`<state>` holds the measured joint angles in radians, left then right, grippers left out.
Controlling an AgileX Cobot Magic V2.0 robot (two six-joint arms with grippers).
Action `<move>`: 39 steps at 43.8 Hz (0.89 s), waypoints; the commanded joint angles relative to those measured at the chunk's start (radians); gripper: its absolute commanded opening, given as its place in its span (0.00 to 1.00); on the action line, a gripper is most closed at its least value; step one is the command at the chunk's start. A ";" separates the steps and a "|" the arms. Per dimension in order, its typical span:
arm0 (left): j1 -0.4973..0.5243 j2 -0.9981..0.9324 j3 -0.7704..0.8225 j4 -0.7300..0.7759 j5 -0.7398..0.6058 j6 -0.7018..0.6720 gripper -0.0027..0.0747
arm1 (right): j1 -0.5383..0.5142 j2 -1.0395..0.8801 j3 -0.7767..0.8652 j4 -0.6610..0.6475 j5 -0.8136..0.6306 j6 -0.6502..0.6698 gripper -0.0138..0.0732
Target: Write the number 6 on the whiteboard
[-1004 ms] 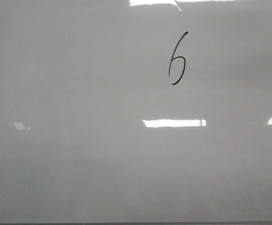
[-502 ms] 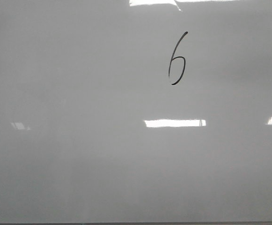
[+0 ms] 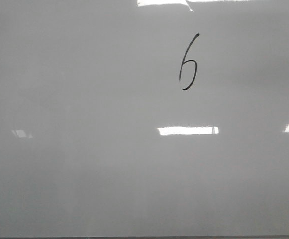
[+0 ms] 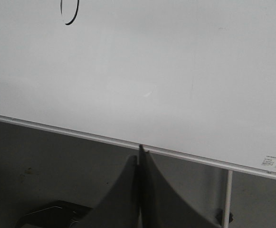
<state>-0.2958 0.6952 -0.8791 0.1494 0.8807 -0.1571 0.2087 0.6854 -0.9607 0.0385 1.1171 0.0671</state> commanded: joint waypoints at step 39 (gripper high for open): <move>0.282 -0.566 0.653 -0.158 -0.718 0.243 0.01 | -0.005 0.000 -0.032 -0.011 -0.055 -0.003 0.08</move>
<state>-0.0177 0.1622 -0.2627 0.0000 0.3302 0.0827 0.2087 0.6854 -0.9607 0.0385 1.1171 0.0671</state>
